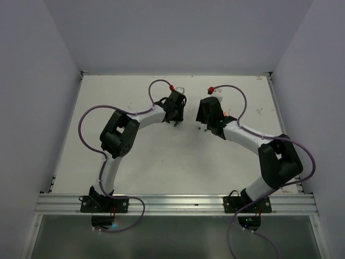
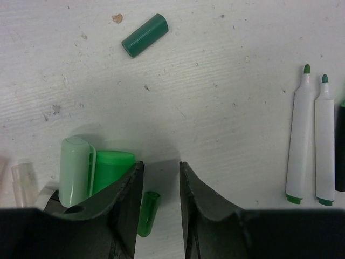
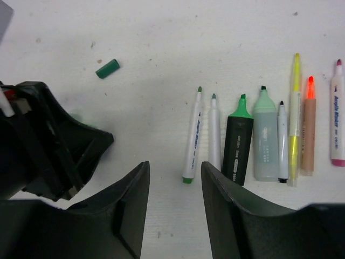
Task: Open the pen caps
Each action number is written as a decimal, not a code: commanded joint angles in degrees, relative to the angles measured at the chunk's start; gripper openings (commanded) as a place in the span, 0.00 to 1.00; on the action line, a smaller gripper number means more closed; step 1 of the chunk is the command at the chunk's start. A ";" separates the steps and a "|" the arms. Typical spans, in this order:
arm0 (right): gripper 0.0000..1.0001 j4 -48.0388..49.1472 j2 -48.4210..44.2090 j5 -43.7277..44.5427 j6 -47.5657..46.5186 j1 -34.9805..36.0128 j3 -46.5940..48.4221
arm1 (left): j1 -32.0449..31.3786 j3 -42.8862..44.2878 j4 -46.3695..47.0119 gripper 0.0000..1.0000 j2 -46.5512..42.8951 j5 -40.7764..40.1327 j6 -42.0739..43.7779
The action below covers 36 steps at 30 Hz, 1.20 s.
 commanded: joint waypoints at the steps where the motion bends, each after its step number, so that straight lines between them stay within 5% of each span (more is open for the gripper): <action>1: 0.47 0.82 -7.09 0.52 -1.15 -0.19 -1.10 | -0.38 1.88 1.80 0.36 -2.98 -0.74 0.82; 11: 0.86 -10.86 -29.41 5.87 -5.81 -0.27 0.04 | -0.38 -4.35 2.41 0.45 -27.47 -3.19 1.26; 16: 0.99 -18.58 -39.26 10.01 -8.88 -0.36 3.20 | -0.30 -9.70 0.04 0.62 -41.29 -12.14 4.16; 23: 0.98 -28.97 -51.12 14.40 -11.78 -0.19 7.59 | -0.38 -19.03 -3.55 0.98 -64.65 -28.40 7.94; 36: 0.99 -31.35 -71.96 19.15 -24.80 -0.19 4.71 | -0.38 -30.98 -7.79 1.00 -88.15 -41.86 10.22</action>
